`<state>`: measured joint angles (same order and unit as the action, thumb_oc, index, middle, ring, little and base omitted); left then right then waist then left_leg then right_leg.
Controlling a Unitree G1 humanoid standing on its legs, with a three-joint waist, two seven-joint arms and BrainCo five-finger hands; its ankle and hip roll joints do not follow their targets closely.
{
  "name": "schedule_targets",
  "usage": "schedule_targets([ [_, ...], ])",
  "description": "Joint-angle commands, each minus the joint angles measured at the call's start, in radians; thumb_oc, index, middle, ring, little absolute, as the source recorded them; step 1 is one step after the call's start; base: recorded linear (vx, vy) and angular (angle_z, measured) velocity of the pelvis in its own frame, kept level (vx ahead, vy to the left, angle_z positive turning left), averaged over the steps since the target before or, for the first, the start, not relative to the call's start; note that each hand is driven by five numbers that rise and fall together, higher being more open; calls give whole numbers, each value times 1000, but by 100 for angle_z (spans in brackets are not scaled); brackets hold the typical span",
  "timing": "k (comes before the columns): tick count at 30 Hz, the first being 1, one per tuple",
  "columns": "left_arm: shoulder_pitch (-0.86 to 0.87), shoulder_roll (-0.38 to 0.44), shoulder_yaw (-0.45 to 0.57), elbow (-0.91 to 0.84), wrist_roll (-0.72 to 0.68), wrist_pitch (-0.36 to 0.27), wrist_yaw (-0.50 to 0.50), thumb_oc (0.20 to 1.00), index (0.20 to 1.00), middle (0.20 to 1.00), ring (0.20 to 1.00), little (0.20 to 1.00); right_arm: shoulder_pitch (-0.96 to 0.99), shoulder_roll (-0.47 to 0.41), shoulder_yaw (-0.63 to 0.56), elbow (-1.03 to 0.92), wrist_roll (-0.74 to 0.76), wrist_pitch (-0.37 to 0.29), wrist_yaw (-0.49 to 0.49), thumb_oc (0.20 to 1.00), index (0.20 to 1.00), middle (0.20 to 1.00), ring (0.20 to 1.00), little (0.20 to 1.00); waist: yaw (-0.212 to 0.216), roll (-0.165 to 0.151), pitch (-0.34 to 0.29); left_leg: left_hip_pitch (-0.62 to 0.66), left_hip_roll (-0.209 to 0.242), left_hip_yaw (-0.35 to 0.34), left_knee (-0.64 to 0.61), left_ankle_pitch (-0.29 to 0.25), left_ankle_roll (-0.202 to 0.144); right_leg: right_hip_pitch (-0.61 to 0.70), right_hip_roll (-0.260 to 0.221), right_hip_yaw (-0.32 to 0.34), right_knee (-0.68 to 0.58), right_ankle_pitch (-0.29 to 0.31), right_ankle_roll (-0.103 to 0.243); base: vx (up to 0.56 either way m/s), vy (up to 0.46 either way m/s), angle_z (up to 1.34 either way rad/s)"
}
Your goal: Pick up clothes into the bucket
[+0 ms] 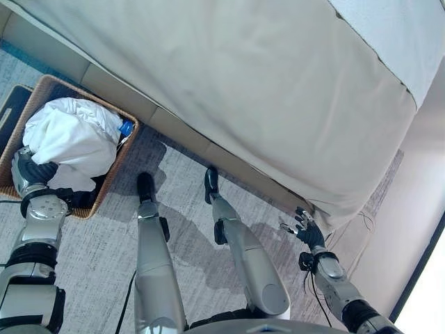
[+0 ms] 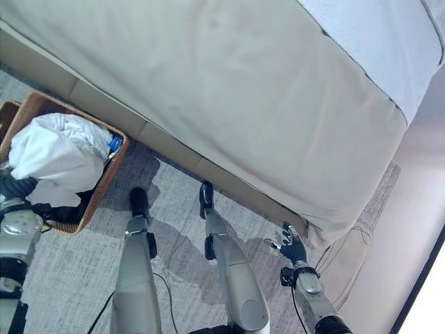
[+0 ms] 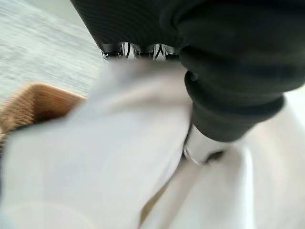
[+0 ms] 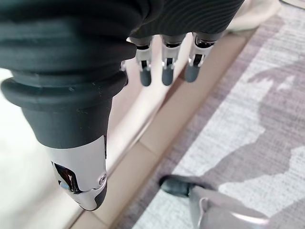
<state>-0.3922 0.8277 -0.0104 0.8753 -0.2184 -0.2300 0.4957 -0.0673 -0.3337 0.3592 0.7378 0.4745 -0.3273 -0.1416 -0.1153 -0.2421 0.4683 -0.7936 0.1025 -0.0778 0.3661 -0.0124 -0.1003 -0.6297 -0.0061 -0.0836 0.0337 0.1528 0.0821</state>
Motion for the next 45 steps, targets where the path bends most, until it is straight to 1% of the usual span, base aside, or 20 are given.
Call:
schedule_targets([
  [1, -9, 84, 105, -52, -69, -55, 43, 1000, 1000, 1000, 1000, 1000, 10, -42, -29, -35, 33, -29, -20, 1000, 1000, 1000, 1000, 1000, 45, -96, 52, 44, -46, -4, 74, -74, 32, 50, -57, 6, 4, 1, 59, 0, -32, 12],
  [6, -14, 75, 100, -63, -72, -51, 42, 1000, 1000, 1000, 1000, 1000, 16, -43, -34, -32, 32, -26, -25, 1000, 1000, 1000, 1000, 1000, 48, -89, 52, 63, -48, -9, 57, -67, 28, 63, -59, 1, 5, -3, 59, 5, -21, 8],
  [11, -9, 55, 87, -53, -57, -39, 25, 1000, 1000, 1000, 1000, 1000, 7, -42, -51, -15, 30, -19, -33, 1000, 1000, 1000, 1000, 1000, 48, -70, 52, 78, -50, -5, 82, -79, 30, 84, -62, 9, 9, -8, 56, 0, -1, 1],
  [12, -5, 44, 86, -46, -57, -35, 18, 1000, 1000, 1000, 1000, 1000, 1, -42, -58, -10, 27, -14, -35, 1000, 1000, 1000, 1000, 1000, 49, -57, 52, 98, -51, 0, 77, -79, 31, 100, -66, 15, 12, -10, 56, 0, 0, 0],
  [14, -3, 40, 85, -43, -57, -34, 16, 1000, 1000, 1000, 1000, 1000, 0, -43, -61, -10, 24, -13, -35, 1000, 1000, 1000, 1000, 1000, 51, -50, 52, 108, -52, 2, 72, -78, 32, 108, -68, 17, 13, -13, 56, 0, 0, 0],
  [16, 5, 25, 83, -39, -53, -29, 4, 1000, 1000, 1000, 1000, 1000, 1, -45, -70, -8, 17, -7, -37, 1000, 1000, 1000, 1000, 1000, 58, -27, 52, 137, -58, 7, 60, -75, 32, 128, -75, 19, 19, -20, 56, 0, 0, 0],
  [17, 18, 4, 80, -41, -51, -29, -9, 1000, 1000, 1000, 1000, 1000, 1, -44, -86, 16, 12, 0, -42, 1000, 1000, 1000, 1000, 1000, 65, 0, 52, 169, -64, 11, 47, -72, 35, 149, -83, 18, 37, -36, 56, 0, 0, 0],
  [18, 19, 4, 80, -41, -51, -29, -9, 1000, 1000, 1000, 1000, 1000, 1, -44, -86, 15, 12, 0, -42, 1000, 1000, 1000, 1000, 1000, 65, 0, 52, 170, -65, 11, 46, -72, 35, 149, -83, 18, 37, -36, 56, 37, 56, 2],
  [19, 48, -32, 81, -60, -55, -31, -20, 1000, 1000, 1000, 1000, 1000, 3, -48, -103, 26, -2, 9, -48, 1000, 1000, 1000, 1000, 1000, 74, 34, 52, 217, -75, 17, 29, -71, 39, 174, -91, 19, 68, -59, 55, 27, 36, 4],
  [20, 48, -32, 81, -60, -55, -31, -20, 1000, 1000, 1000, 1000, 1000, 3, -49, -103, 26, -2, 9, -48, 1000, 1000, 1000, 1000, 1000, 74, 34, 52, 218, -75, 17, 29, -71, 39, 174, -91, 19, 68, -59, 55, 38, 64, 10],
  [21, 65, -57, 82, -70, -65, -39, -30, 1000, 1000, 1000, 1000, 1000, 6, -52, -113, 28, -8, 13, -50, 1000, 1000, 1000, 1000, 1000, 79, 53, 52, 248, -81, 21, 14, -69, 42, 187, -95, 24, 90, -75, 53, 46, 86, 12],
  [22, 100, -105, 71, -96, -87, -58, -56, 1000, 1000, 1000, 1000, 1000, 7, -59, -134, 47, -28, 21, -55, 1000, 1000, 1000, 1000, 1000, 84, 96, 52, 308, -94, 21, -9, -66, 48, 211, -106, 29, 146, -109, 49, 47, 86, 7],
  [23, 101, -105, 71, -96, -87, -58, -55, 1000, 1000, 1000, 1000, 1000, 8, -60, -134, 47, -28, 21, -55, 1000, 1000, 1000, 1000, 1000, 84, 96, 52, 310, -94, 21, -10, -66, 48, 212, -106, 29, 146, -109, 49, 50, 93, 2],
  [26, 138, -172, 42, -113, -112, -61, -119, 1000, 1000, 1000, 1000, 1000, 4, -71, -167, 74, -65, 42, -61, 1000, 1000, 1000, 1000, 1000, 80, 153, 51, 411, -114, 14, -59, -48, 51, 262, -123, 28, 217, -154, 43, 53, 40, 12],
  [31, 206, -273, 4, -93, -226, -80, -272, 1000, 1000, 1000, 1000, 1000, 33, -76, -212, 136, -109, 66, -39, 1000, 1000, 1000, 1000, 1000, 59, 229, -30, 540, -129, -16, -145, -31, 48, 348, -133, 14, 276, -221, 30, 125, -26, 22],
  [36, 268, -381, -10, -57, -288, -82, -378, 1000, 1000, 1000, 1000, 1000, 71, -69, -232, 164, -163, 78, -16, 1000, 1000, 1000, 1000, 1000, 42, 269, -136, 638, -127, -34, -215, -18, 43, 422, -130, -10, 283, -256, 21, 127, -76, 17],
  [37, 268, -381, -10, -57, -288, -82, -378, 1000, 1000, 1000, 1000, 1000, 71, -69, -232, 164, -163, 78, -16, 1000, 1000, 1000, 1000, 1000, 42, 269, -136, 639, -127, -34, -215, -18, 43, 423, -130, -10, 283, -256, 21, 107, -86, 13],
  [38, 295, -419, -30, -53, -275, -79, -405, 1000, 1000, 1000, 1000, 1000, 86, -67, -235, 183, -178, 86, -4, 1000, 1000, 1000, 1000, 1000, 39, 281, -180, 669, -124, -34, -231, -17, 39, 458, -125, -19, 271, -264, 16, 98, -83, 12],
  [40, 320, -444, -39, -39, -244, -80, -412, 1000, 1000, 1000, 1000, 1000, 104, -65, -235, 184, -204, 91, -4, 1000, 1000, 1000, 1000, 1000, 35, 284, -215, 699, -115, -28, -242, -19, 36, 492, -121, -27, 255, -268, 16, 107, -103, 13],
  [45, 359, -497, -49, 40, -190, -72, -418, 1000, 1000, 1000, 1000, 1000, 119, -61, -223, 215, -256, 96, -13, 1000, 1000, 1000, 1000, 1000, 36, 274, -291, 749, -98, -2, -226, -37, 26, 579, -100, -27, 178, -264, 13, 74, -71, -5],
])
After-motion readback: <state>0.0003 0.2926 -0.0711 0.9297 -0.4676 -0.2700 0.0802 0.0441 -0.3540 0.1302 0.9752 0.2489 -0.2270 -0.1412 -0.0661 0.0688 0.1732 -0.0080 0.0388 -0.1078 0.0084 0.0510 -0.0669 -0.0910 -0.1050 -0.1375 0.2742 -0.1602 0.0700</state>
